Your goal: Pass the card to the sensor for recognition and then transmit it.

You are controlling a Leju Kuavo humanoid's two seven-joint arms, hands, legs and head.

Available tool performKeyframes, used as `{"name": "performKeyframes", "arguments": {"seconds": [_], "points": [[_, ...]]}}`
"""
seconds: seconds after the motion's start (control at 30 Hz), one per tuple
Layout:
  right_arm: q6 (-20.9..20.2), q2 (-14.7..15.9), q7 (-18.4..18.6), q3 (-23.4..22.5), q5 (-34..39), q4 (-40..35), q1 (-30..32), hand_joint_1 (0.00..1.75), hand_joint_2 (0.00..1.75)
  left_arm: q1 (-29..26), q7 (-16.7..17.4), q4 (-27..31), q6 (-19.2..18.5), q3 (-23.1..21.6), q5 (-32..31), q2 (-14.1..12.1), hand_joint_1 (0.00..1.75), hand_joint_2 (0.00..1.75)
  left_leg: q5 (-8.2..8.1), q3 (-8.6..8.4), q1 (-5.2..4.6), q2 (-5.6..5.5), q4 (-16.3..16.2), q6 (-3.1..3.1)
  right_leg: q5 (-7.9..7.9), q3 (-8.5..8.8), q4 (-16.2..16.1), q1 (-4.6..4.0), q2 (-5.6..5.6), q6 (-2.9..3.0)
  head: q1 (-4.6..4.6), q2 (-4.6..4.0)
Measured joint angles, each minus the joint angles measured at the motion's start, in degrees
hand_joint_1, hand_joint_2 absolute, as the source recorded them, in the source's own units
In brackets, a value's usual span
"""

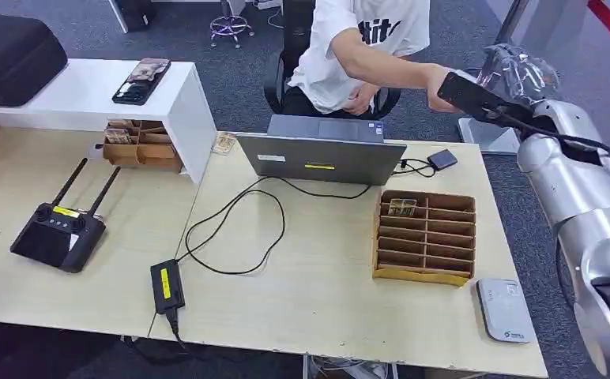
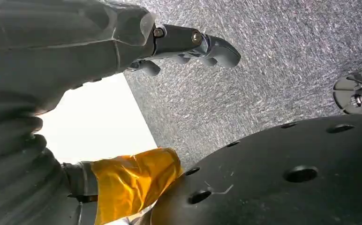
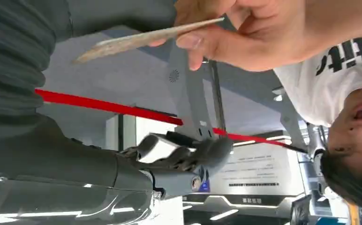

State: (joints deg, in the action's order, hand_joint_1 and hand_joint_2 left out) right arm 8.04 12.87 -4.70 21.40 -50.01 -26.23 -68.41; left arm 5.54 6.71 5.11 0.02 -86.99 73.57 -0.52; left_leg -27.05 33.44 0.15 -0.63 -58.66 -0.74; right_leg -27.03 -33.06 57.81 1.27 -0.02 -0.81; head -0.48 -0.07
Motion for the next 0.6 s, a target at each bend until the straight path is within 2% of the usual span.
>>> {"name": "performKeyframes", "arguments": {"seconds": [0.27,0.47,0.6], "points": [[-0.20,-1.05,-0.28,-0.09,0.00,0.00,0.00,1.75,1.75,0.00,0.00,0.00,0.13,0.00,0.07,0.09,0.00,1.75,0.00,0.01,0.00,-0.01,0.00,0.00,0.00,0.00,0.00,0.00,-0.01,0.00,0.02,0.00],[-0.24,-1.81,-2.56,-0.55,1.55,-0.28,0.02,1.75,1.75,-0.01,0.11,0.00,0.15,-0.02,0.17,0.13,0.00,1.75,0.00,0.03,-0.01,-0.01,0.00,0.00,0.00,-0.02,0.00,0.00,-0.01,0.00,0.00,0.00],[-0.35,-2.36,-1.94,-0.52,1.25,-1.20,0.02,1.75,1.75,-0.01,0.13,0.00,0.22,0.00,0.17,0.15,0.00,1.75,0.00,0.03,0.00,-0.01,0.00,0.00,0.00,-0.03,0.00,0.00,-0.01,0.00,0.00,0.00]]}}
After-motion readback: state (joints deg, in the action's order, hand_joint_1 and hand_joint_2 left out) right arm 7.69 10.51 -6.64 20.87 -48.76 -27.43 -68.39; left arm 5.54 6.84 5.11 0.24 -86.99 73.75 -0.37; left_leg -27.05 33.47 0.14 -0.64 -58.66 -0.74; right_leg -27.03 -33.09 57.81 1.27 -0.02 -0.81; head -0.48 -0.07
